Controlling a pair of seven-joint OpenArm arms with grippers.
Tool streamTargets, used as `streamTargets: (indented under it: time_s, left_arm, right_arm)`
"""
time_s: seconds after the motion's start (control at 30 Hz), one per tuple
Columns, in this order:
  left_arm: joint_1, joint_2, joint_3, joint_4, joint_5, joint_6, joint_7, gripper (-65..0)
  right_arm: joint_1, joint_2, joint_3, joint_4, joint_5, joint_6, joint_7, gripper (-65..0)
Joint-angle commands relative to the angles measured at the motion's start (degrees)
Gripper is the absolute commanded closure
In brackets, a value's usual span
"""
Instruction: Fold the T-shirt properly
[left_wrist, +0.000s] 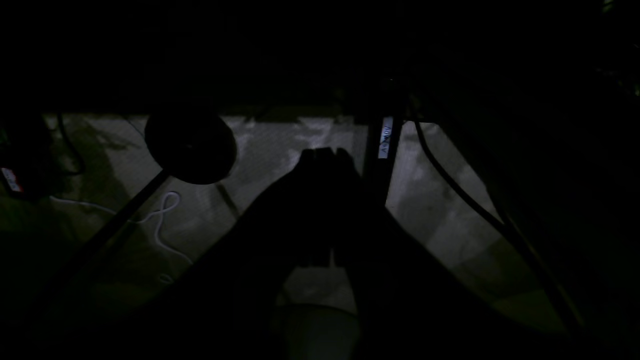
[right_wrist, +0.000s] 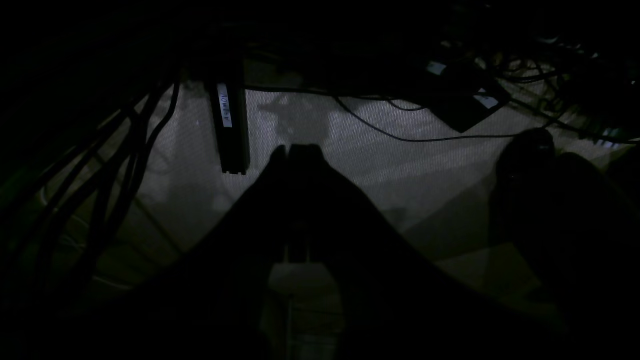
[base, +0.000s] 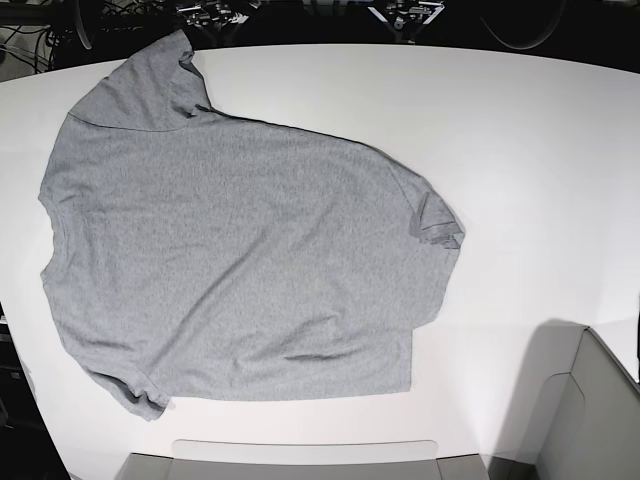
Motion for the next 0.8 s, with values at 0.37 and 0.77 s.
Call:
streamTargets:
  time_s: [0.37,0.77]
  left_arm:
    - [-0.1,0.1,-0.2,0.1,-0.1,0.2,-0.3,-0.3]
    - [1.9,0.0,-0.2,0.1,-0.2,0.1,-9.9,-0.3]
  right_arm:
    - [0.0,0.2,0.2,0.1,0.1,0.4,0.2,-0.2]
    - [-2.8,1.2,0.3,0.4,0.2,0.4,7.6,-0.1]
